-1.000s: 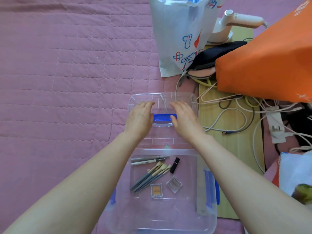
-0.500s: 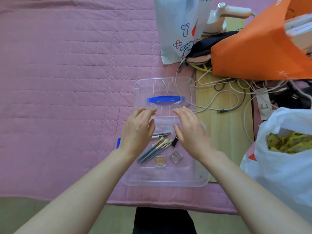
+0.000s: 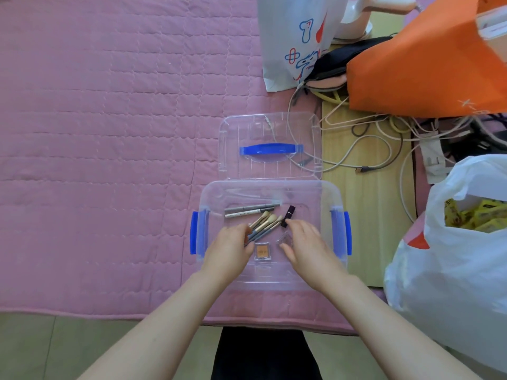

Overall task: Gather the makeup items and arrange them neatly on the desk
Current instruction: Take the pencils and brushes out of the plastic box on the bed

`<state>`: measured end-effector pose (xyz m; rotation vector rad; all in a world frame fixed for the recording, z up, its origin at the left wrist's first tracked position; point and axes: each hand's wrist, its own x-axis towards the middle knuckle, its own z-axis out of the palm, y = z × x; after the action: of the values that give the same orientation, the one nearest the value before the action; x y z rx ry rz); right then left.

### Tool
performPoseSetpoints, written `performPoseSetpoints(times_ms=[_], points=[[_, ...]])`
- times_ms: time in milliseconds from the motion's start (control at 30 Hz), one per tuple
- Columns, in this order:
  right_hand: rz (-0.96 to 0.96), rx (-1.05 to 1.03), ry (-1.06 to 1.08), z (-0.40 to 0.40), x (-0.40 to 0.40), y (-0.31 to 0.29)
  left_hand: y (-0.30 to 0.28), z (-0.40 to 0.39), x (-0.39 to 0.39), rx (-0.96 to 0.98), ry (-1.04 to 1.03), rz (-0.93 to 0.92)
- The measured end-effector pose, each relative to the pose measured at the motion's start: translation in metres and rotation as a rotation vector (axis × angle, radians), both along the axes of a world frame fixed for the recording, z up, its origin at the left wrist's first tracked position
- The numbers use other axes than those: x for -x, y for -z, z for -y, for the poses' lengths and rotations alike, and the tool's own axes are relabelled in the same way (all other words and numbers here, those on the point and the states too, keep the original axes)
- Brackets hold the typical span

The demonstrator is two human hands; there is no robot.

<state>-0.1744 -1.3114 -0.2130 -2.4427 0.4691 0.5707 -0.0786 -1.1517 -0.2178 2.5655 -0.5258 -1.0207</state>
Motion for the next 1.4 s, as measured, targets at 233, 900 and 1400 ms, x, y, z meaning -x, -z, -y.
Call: performPoseSetpoints(times_ms=[233,900,1400], points=[[-0.243,-0.019,0.082,0.004,-0.009,0.029,0.034,0.021,0.012,-0.211,0.041,-0.193],[-0.352,0.137,0.107,-0.001,-0.024,0.065,0.058,0.047,0.019,-0.208,0.137,-0.235],[-0.369,-0.085,0.265,0.005,-0.021,0.077,0.042,0.03,-0.001,0.261,-0.59,-0.465]])
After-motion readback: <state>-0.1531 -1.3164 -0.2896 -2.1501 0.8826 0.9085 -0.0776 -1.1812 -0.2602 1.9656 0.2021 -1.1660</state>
